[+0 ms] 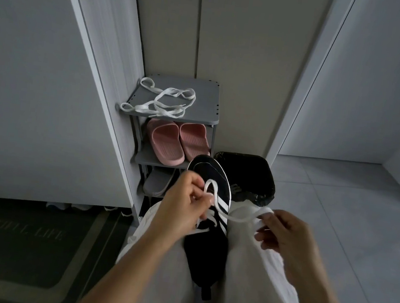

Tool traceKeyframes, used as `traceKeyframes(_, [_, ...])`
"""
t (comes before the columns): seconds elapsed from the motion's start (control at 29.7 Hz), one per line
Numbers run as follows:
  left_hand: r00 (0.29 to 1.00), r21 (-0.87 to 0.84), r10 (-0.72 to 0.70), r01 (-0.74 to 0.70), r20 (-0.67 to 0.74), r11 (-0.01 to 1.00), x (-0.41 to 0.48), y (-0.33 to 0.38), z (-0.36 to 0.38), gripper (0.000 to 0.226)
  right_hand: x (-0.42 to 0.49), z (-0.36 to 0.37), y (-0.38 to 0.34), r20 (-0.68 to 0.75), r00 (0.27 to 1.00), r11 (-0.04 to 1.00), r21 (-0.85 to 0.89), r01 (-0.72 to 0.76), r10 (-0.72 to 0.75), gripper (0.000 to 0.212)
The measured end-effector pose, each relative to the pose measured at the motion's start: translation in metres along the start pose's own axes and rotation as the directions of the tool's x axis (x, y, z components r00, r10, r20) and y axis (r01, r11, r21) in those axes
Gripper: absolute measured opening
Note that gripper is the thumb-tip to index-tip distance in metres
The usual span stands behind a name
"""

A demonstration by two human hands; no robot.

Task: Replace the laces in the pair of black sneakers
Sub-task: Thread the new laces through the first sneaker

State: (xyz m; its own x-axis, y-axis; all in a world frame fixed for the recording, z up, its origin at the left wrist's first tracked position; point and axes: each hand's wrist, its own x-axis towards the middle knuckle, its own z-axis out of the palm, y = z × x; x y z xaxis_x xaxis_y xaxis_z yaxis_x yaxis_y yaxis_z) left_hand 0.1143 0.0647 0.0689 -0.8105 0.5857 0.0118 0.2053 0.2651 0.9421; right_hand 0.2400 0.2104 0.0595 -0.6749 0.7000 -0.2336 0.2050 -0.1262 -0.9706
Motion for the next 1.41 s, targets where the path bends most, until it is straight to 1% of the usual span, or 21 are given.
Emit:
traceKeyframes(0.07, [0.992, -0.066, 0.010, -0.001, 0.129, 0.998, -0.020, -0.001, 0.009, 0.014, -0.005, 0.009, -0.005, 0.062, 0.998, 0.993, 0.119, -0.026, 0.018, 0.015])
traceKeyframes(0.1, [0.979, -0.087, 0.022, -0.005, 0.203, 0.996, -0.030, -0.001, 0.015, 0.016, -0.007, 0.012, -0.007, 0.091, 0.996, 0.987, 0.159, -0.033, 0.019, 0.016])
traceKeyframes(0.17, [0.959, -0.078, 0.050, -0.029, 0.281, 0.997, -0.042, -0.004, 0.030, 0.028, -0.009, 0.016, -0.012, 0.143, 0.990, 0.970, 0.240, -0.048, 0.014, 0.018])
traceKeyframes(0.24, [0.959, -0.124, 0.019, 0.017, 0.282, 0.992, -0.047, -0.005, 0.041, 0.034, -0.010, 0.017, -0.019, 0.163, 0.987, 0.950, 0.307, -0.056, 0.005, 0.020])
traceKeyframes(0.3, [0.974, -0.187, -0.025, 0.068, 0.226, 0.980, -0.048, -0.008, 0.048, 0.036, -0.010, 0.014, -0.023, 0.173, 0.985, 0.935, 0.348, -0.061, -0.001, 0.019])
traceKeyframes(0.37, [0.989, -0.149, -0.035, 0.056, 0.144, 0.987, -0.048, -0.011, 0.050, 0.036, -0.011, 0.011, -0.024, 0.187, 0.982, 0.928, 0.364, -0.076, 0.007, 0.017])
traceKeyframes(0.4, [0.989, -0.150, -0.062, 0.082, 0.131, 0.985, -0.047, -0.011, 0.050, 0.033, -0.011, 0.010, -0.023, 0.191, 0.981, 0.925, 0.368, -0.090, 0.019, 0.019])
traceKeyframes(0.5, [0.949, -0.262, -0.197, 0.260, 0.244, 0.929, -0.047, -0.007, 0.050, 0.034, -0.012, 0.010, -0.019, 0.226, 0.972, 0.904, 0.399, -0.156, 0.068, 0.021])
traceKeyframes(0.54, [0.937, -0.301, -0.206, 0.290, 0.283, 0.908, -0.048, -0.007, 0.049, 0.034, -0.012, 0.010, -0.017, 0.240, 0.968, 0.892, 0.417, -0.173, 0.075, 0.021])
traceKeyframes(0.61, [0.933, -0.350, -0.169, 0.281, 0.318, 0.893, -0.048, -0.008, 0.049, 0.022, -0.011, 0.009, -0.017, 0.247, 0.966, 0.873, 0.451, -0.184, 0.076, 0.021])
traceKeyframes(0.67, [0.940, -0.336, -0.148, 0.253, 0.307, 0.908, -0.049, -0.008, 0.046, 0.008, -0.009, 0.007, -0.018, 0.231, 0.970, 0.862, 0.475, -0.178, 0.072, 0.020])
traceKeyframes(0.77, [0.931, -0.380, -0.137, 0.268, 0.338, 0.885, -0.051, -0.009, 0.038, 0.015, -0.002, 0.000, -0.018, 0.196, 0.978, 0.862, 0.483, -0.154, 0.065, 0.018])
traceKeyframes(0.87, [0.922, -0.396, -0.125, 0.277, 0.367, 0.875, -0.055, -0.012, 0.030, 0.019, 0.001, -0.007, -0.007, 0.196, 0.977, 0.897, 0.410, -0.164, 0.088, 0.059])
traceKeyframes(0.91, [0.921, -0.395, -0.134, 0.283, 0.365, 0.874, -0.055, -0.013, 0.027, 0.020, -0.002, -0.007, -0.002, 0.213, 0.971, 0.921, 0.346, -0.178, 0.108, 0.067])
traceKeyframes(0.94, [0.918, -0.385, -0.142, 0.290, 0.369, 0.876, -0.055, -0.014, 0.025, 0.020, -0.006, -0.005, 0.004, 0.256, 0.959, 0.948, 0.257, -0.190, 0.123, 0.068])
traceKeyframes(1.01, [0.907, -0.309, -0.151, 0.285, 0.394, 0.907, -0.054, -0.015, 0.024, 0.021, -0.019, 0.006, 0.008, 0.383, 0.912, 0.981, 0.060, -0.182, 0.146, 0.046])
traceKeyframes(1.04, [0.899, -0.256, -0.157, 0.278, 0.408, 0.926, -0.053, -0.015, 0.024, 0.021, -0.024, 0.011, 0.010, 0.412, 0.900, 0.987, -0.008, -0.157, 0.147, 0.033])
traceKeyframes(1.11, [0.888, -0.174, -0.171, 0.266, 0.427, 0.948, -0.051, -0.017, 0.022, 0.021, -0.023, 0.016, 0.013, 0.370, 0.921, 0.992, -0.074, -0.100, 0.121, 0.021])
traceKeyframes(1.21, [0.878, -0.091, -0.180, 0.244, 0.443, 0.966, -0.049, -0.020, 0.018, 0.021, -0.021, 0.020, 0.011, 0.352, 0.931, 0.990, -0.131, -0.058, 0.102, 0.026])
traceKeyframes(1.28, [0.886, -0.092, -0.196, 0.257, 0.421, 0.962, -0.048, -0.023, 0.019, 0.020, -0.021, 0.023, 0.013, 0.315, 0.945, 0.982, -0.185, -0.034, 0.092, 0.028])
traceKeyframes(1.41, [0.923, -0.130, -0.292, 0.331, 0.252, 0.935, -0.051, -0.036, 0.024, 0.021, -0.013, 0.032, 0.022, 0.134, 0.991, 0.945, -0.320, 0.065, -0.023, 0.029])
